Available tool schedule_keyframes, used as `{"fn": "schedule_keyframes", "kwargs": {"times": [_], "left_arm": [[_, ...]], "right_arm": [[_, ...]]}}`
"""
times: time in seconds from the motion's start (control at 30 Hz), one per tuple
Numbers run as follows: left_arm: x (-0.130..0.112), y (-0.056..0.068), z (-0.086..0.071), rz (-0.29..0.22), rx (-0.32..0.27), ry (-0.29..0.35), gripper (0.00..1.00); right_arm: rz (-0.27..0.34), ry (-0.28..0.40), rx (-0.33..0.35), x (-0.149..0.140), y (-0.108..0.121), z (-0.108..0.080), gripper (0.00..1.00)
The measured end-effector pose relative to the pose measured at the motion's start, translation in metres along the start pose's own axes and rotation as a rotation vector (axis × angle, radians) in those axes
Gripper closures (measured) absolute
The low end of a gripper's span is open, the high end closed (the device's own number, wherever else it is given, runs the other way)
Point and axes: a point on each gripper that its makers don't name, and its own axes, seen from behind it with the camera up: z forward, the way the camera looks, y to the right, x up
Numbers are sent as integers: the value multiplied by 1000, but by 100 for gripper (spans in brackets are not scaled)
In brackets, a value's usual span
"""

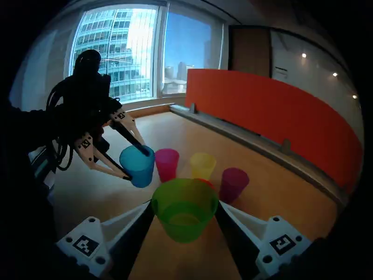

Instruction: Pour water

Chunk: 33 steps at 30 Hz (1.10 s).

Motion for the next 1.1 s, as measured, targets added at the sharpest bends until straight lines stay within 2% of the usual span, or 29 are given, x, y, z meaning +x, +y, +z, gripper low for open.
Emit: {"fn": "schedule_keyframes", "kwargs": {"times": [0.67, 1.1], "left_arm": [[-36, 10, 28, -21, -63, -79, 13], [-51, 13, 41, -35, -84, -98, 13]], "right_arm": [[20, -92, 16, -41, 2, 21, 8], [36, -124, 20, -63, -1, 36, 8]]}}
